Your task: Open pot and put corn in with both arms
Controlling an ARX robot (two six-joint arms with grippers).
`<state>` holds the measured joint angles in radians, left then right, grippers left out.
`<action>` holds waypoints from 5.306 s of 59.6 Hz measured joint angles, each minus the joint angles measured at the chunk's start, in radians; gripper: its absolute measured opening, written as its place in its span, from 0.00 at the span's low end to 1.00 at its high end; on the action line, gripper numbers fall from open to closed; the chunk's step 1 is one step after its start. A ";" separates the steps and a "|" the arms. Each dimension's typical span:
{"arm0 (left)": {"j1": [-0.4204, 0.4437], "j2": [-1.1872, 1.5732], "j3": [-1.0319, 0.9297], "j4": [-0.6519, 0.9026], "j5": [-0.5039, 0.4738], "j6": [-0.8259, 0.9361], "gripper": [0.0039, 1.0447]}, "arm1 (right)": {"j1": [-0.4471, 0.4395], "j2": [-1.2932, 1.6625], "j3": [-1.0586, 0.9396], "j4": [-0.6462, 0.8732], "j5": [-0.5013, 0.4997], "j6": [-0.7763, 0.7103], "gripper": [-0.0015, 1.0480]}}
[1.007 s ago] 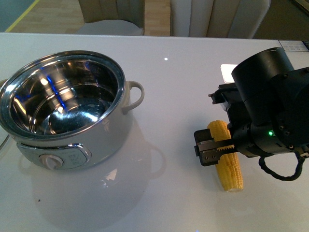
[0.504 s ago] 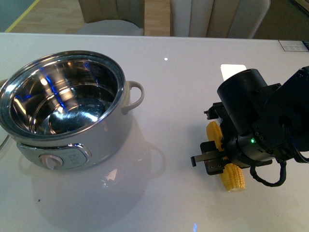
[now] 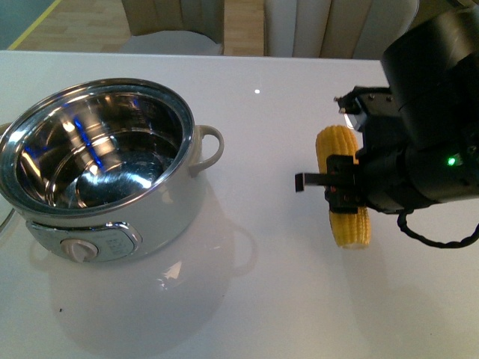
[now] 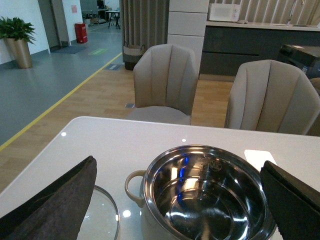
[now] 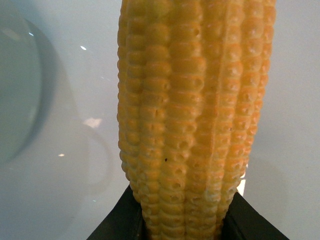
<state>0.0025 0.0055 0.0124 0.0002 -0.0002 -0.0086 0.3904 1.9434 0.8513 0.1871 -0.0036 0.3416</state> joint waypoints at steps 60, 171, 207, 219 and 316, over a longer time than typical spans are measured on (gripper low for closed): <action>0.000 0.000 0.000 0.000 0.000 0.000 0.94 | 0.254 0.121 0.567 -0.181 -0.123 0.431 0.19; 0.000 0.000 0.000 0.000 0.000 0.000 0.94 | -0.038 -0.530 -0.042 -0.076 -0.078 0.269 0.92; 0.000 0.000 0.000 0.000 0.000 0.000 0.94 | -0.201 -1.044 -0.676 0.523 0.189 -0.316 0.21; 0.000 0.000 0.000 0.000 0.000 0.000 0.94 | -0.261 -1.179 -0.744 0.463 0.127 -0.333 0.02; 0.000 0.000 0.000 0.000 0.000 0.000 0.94 | -0.387 -1.936 -0.834 -0.185 0.005 -0.336 0.02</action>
<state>0.0025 0.0055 0.0124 0.0002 -0.0002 -0.0082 0.0032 0.0074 0.0174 0.0025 0.0017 0.0055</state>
